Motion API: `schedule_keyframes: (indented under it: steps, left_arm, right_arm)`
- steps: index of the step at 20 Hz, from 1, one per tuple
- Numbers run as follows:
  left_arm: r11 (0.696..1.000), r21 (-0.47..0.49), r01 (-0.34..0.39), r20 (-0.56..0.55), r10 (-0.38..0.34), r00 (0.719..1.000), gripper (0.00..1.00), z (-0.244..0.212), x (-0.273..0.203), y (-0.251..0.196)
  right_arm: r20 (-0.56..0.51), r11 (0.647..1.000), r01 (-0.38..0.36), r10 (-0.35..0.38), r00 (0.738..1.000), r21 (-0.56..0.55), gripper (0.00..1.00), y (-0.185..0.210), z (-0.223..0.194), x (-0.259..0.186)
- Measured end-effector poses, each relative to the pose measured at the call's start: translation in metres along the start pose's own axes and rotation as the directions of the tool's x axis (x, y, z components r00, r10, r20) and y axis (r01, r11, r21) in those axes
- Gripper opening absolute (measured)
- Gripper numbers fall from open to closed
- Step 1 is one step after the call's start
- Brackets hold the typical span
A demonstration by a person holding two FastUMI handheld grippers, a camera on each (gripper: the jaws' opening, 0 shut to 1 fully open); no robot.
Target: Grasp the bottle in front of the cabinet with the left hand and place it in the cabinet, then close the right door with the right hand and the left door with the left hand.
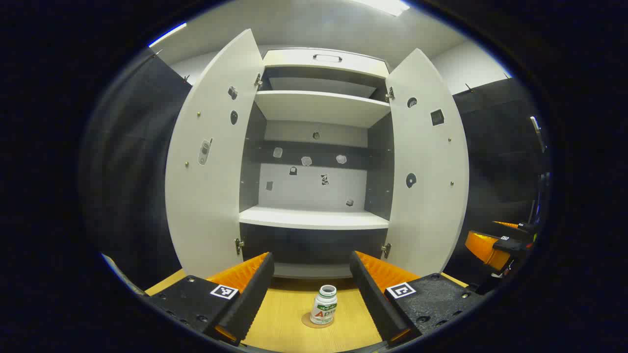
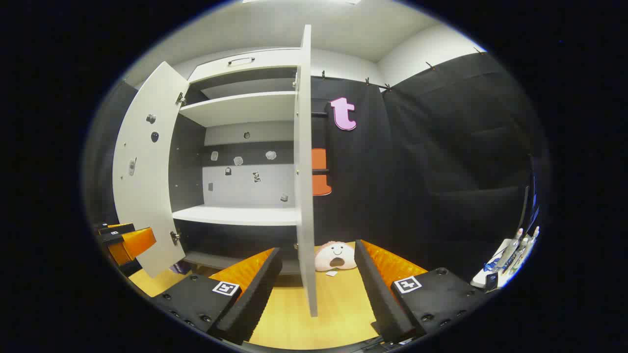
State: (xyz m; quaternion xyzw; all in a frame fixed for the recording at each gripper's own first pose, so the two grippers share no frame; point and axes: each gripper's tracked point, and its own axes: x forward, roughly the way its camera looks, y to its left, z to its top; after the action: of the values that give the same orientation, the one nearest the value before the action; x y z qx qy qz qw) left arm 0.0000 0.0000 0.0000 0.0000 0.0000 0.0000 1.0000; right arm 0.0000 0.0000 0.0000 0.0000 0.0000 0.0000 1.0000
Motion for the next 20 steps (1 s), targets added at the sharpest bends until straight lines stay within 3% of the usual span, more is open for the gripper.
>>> schedule_keyframes:
  steps: [3, 4, 9, 15, 16, 18, 20]
  left_arm:
    - [0.995, 0.101, -0.004, 0.022, 0.002, 1.0, 0.94, 0.012, -0.008, 0.009]
    - [0.996, 0.087, 0.006, 0.019, -0.007, 1.0, 0.94, 0.01, -0.009, 0.006]
    - [0.999, -0.034, -0.009, -0.043, 0.007, 0.999, 0.93, -0.009, -0.017, 0.004]
    - [0.998, 0.032, -0.051, -0.046, 0.053, 0.998, 0.94, 0.009, -0.021, 0.0]
    - [0.998, 0.035, -0.053, -0.044, 0.055, 0.998, 0.94, 0.012, -0.022, -0.002]
    - [0.998, 0.035, -0.045, -0.048, 0.047, 0.998, 0.94, 0.012, -0.025, -0.007]
    - [0.999, 0.018, -0.036, -0.053, 0.037, 0.998, 0.95, 0.007, -0.027, -0.008]
  right_arm:
    - [0.039, 0.999, -0.012, 0.014, 0.999, -0.045, 0.98, 0.015, 0.013, -0.006]
    - [0.039, 0.998, -0.025, 0.027, 0.999, -0.052, 0.94, 0.019, 0.013, -0.01]
    - [0.012, 0.996, -0.048, 0.049, 0.999, -0.073, 0.94, 0.013, 0.013, -0.019]
    - [-0.017, 0.989, -0.109, 0.108, 0.994, -0.101, 0.94, 0.013, 0.018, -0.022]
    - [-0.017, 0.987, -0.119, 0.118, 0.993, -0.105, 0.98, 0.013, 0.019, -0.022]
    - [-0.015, 0.987, -0.121, 0.12, 0.993, -0.106, 0.94, 0.011, 0.021, -0.024]
    - [-0.012, 0.986, -0.124, 0.124, 0.992, -0.109, 0.98, 0.009, 0.022, -0.026]
